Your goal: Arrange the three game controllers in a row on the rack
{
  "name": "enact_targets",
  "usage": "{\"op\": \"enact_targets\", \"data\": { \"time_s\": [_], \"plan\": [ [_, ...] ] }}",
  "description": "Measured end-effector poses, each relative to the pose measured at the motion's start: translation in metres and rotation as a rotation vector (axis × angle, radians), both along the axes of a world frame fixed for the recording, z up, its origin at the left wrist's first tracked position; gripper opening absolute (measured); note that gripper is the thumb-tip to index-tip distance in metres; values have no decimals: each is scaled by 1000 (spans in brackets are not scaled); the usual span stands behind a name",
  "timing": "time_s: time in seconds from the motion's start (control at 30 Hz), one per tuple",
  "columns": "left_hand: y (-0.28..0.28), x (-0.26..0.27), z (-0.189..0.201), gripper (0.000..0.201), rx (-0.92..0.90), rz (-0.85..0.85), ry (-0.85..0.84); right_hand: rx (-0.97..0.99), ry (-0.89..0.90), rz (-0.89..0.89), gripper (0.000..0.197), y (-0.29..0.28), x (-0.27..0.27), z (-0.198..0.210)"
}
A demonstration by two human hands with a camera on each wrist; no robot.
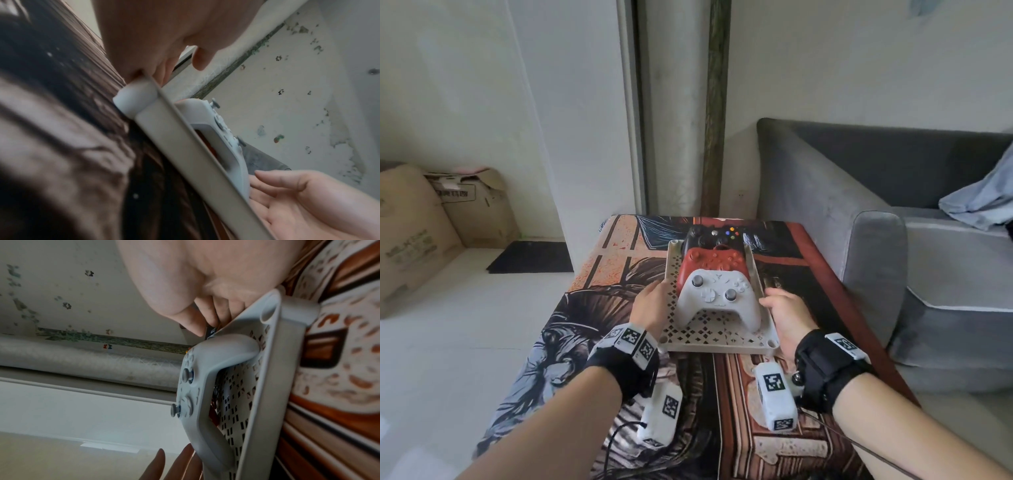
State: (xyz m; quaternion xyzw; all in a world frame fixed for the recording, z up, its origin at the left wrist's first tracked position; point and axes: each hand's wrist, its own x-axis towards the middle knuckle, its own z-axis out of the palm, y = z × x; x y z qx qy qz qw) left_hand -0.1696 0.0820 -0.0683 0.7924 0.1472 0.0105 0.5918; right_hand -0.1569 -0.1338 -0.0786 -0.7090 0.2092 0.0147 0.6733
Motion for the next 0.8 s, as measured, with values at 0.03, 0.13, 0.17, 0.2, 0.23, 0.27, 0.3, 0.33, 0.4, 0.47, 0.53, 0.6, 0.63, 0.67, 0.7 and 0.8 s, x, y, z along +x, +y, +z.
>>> {"op": "enact_targets", "data": {
  "time_s": [0.03, 0.13, 0.17, 0.2, 0.23, 0.27, 0.3, 0.33, 0.4, 0.47, 0.53, 0.6, 0.63, 0.67, 0.7, 0.8],
  "plan": [
    [0, 1, 1, 42, -14, 3, -14, -5, -5, 8, 53, -2, 3, -3],
    [-3, 2, 1, 48, -39, 49, 16, -14, 8, 26, 56, -4, 4, -7],
    [-4, 0, 1, 47, -65, 61, 22, -15, 0, 24, 57, -5, 5, -10],
    [-4, -2, 2, 45, -101, 78, 25, -16, 0, 21, 56, -5, 4, -9],
    [-6, -4, 4, 46, -117, 91, 26, -14, -10, 18, 56, -6, 5, -12],
    [-6, -4, 4, 48, -123, 98, 19, -15, -8, 16, 55, -5, 5, -10],
    [-6, -3, 4, 51, -124, 95, 19, -8, -13, 13, 55, -5, 6, -11],
    [-5, -2, 3, 53, -142, 103, 31, -5, -10, 7, 54, -4, 5, -9],
    [-5, 0, 2, 60, -166, 108, 36, 0, -14, 0, 53, -5, 5, -10],
    [-1, 6, -7, 74, -186, 92, -1, 3, -13, -13, 51, -5, 2, -10],
    [4, 18, -24, 83, -202, 96, -15, 19, -13, -21, 51, -4, -1, -7],
    [3, 14, -16, 79, -261, 121, -32, 44, -24, -42, 50, -4, -1, -6],
    [1, 13, -11, 74, -293, 133, -42, 61, -35, -50, 50, -5, 2, -11],
    [2, 11, -6, 70, -299, 152, -46, 72, -41, -57, 50, -5, 2, -9],
    [3, 11, -4, 68, -307, 158, -44, 93, -54, -59, 48, -7, 7, -10],
    [15, 14, -29, 66, -307, 197, -16, 181, -145, -95, 42, -10, 5, 20]
  ]
}}
